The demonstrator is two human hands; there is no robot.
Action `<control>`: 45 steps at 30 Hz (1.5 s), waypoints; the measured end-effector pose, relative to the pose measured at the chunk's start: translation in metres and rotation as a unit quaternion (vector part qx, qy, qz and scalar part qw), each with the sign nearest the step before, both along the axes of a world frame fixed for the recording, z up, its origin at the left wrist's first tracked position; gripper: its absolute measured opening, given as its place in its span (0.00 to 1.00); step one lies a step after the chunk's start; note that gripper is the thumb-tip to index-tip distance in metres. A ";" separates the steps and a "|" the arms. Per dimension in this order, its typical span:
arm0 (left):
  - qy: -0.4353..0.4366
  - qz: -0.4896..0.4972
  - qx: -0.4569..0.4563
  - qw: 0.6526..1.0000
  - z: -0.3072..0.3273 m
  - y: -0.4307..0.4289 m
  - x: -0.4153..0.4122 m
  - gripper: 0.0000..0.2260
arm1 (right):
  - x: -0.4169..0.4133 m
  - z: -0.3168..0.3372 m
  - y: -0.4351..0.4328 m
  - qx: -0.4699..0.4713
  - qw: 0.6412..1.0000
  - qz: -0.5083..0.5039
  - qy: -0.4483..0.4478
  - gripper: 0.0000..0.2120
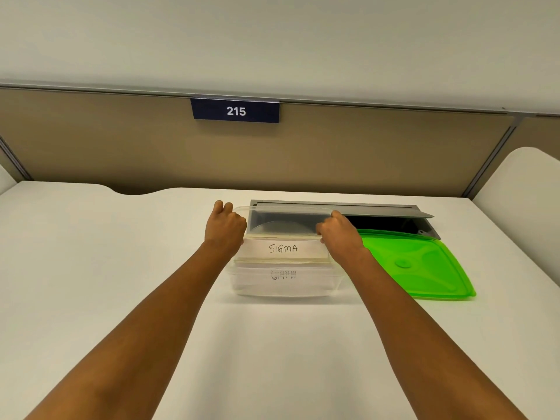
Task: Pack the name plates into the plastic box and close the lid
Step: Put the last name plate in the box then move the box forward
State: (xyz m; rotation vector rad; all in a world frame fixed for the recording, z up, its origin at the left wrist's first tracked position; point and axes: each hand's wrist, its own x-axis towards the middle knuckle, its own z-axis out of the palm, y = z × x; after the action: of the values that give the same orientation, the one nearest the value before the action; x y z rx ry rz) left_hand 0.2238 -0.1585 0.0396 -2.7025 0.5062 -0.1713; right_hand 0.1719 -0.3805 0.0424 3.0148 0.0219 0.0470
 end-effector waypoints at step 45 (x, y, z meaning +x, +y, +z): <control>0.273 0.156 -0.849 0.424 -0.011 0.007 -0.031 0.13 | -0.018 -0.022 -0.016 0.838 0.518 -0.172 -0.005 0.20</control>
State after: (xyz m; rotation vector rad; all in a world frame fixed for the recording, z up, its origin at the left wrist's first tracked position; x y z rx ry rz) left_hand 0.1923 -0.1518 0.0288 -4.8027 -0.5716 0.8891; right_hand 0.1535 -0.3967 0.0200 4.7651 -1.5088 0.0726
